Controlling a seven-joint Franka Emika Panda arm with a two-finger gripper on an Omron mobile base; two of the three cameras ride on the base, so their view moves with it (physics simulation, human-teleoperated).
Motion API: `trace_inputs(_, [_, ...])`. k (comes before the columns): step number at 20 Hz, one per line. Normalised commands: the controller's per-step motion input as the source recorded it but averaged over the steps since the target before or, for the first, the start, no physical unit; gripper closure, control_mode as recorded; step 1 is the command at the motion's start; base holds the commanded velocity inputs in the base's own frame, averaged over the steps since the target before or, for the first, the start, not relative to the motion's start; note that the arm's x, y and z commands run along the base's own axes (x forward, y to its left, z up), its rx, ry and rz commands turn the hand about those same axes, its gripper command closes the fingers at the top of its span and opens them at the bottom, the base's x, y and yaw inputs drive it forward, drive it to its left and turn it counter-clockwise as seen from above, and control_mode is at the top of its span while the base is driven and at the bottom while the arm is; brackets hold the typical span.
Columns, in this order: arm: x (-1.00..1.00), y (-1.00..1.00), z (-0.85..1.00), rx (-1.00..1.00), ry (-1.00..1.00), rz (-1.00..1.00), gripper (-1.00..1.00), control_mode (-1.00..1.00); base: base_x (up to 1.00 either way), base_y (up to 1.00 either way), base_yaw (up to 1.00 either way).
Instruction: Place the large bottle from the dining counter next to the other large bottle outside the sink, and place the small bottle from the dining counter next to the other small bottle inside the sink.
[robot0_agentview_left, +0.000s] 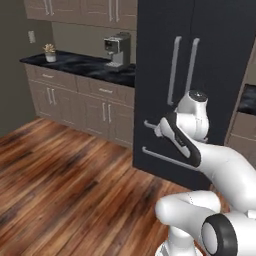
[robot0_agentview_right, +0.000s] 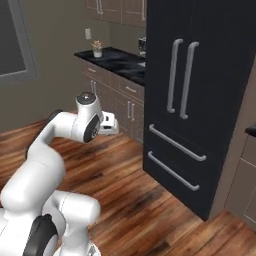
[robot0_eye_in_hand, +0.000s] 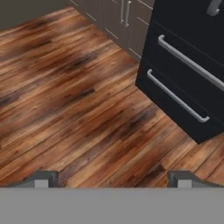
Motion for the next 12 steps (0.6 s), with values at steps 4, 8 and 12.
trace_inputs(4, [0.00,0.00,0.00,0.00,0.00,0.00,-1.00,1.00,0.56,0.89,0.27])
trace_inputs(8, [0.00,0.00,0.00,0.00,0.00,0.00,-1.00,1.00,0.42,0.88,0.41])
trace_inputs(12, [0.00,0.00,0.00,0.00,0.00,0.00,-1.00,1.00,0.17,0.89,0.53])
